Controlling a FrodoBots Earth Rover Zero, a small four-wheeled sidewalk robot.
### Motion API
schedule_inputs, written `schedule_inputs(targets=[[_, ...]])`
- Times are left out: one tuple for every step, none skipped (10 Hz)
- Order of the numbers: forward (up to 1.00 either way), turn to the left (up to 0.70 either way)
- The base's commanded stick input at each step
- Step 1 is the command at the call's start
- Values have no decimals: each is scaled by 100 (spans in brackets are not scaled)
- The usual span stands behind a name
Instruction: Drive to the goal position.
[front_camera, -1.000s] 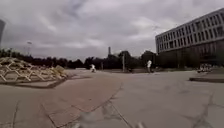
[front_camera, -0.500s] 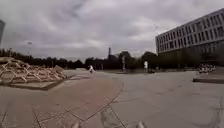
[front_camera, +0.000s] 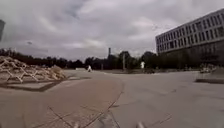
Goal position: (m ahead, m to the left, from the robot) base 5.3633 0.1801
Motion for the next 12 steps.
schedule_inputs(targets=[[45,0],[45,0],[45,0],[45,0],[45,-8],[45,-27],[45,-27],[45,-27],[45,-27],[45,-27],[45,-27],[45,-27]])
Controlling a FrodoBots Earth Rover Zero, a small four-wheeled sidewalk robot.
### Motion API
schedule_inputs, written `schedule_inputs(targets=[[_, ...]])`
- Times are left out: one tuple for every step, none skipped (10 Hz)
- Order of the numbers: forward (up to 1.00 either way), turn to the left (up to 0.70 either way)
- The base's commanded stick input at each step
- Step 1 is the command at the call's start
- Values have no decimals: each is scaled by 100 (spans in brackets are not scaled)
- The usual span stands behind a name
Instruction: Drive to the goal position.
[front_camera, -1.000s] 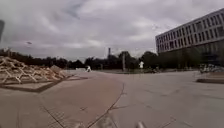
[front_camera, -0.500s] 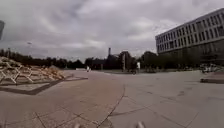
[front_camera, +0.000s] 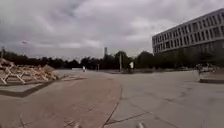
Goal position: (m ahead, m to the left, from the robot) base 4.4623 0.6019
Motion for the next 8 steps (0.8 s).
schedule_inputs(targets=[[45,-27],[45,-23],[45,-2],[45,0],[45,0],[45,0],[45,0],[45,0]])
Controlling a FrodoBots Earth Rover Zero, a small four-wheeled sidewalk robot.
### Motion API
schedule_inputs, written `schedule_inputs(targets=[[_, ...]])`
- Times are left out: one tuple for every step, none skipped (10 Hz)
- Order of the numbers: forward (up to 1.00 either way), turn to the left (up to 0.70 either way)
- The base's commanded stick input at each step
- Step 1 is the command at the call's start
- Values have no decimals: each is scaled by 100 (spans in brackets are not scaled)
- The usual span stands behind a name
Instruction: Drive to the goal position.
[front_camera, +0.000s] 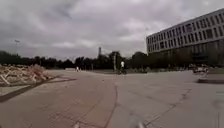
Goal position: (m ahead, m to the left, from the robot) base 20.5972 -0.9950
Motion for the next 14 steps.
schedule_inputs(targets=[[45,0],[45,0],[45,0],[45,0],[45,0],[45,0],[45,0],[45,-27],[45,-27],[45,-27],[45,-27],[45,-27],[45,-27],[45,-27]])
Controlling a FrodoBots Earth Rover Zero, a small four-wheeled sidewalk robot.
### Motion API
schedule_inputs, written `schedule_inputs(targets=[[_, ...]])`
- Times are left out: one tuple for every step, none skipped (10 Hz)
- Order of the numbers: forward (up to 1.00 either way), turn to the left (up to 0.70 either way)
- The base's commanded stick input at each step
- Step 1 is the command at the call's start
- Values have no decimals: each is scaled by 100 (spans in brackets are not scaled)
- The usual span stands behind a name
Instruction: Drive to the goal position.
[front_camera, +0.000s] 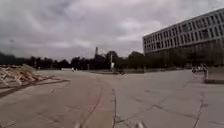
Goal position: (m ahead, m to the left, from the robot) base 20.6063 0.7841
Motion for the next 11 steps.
schedule_inputs(targets=[[45,-27],[45,-27],[45,-27],[45,-27],[45,-27],[45,-27],[45,-27],[45,-27],[45,-27],[45,-27],[45,-27]])
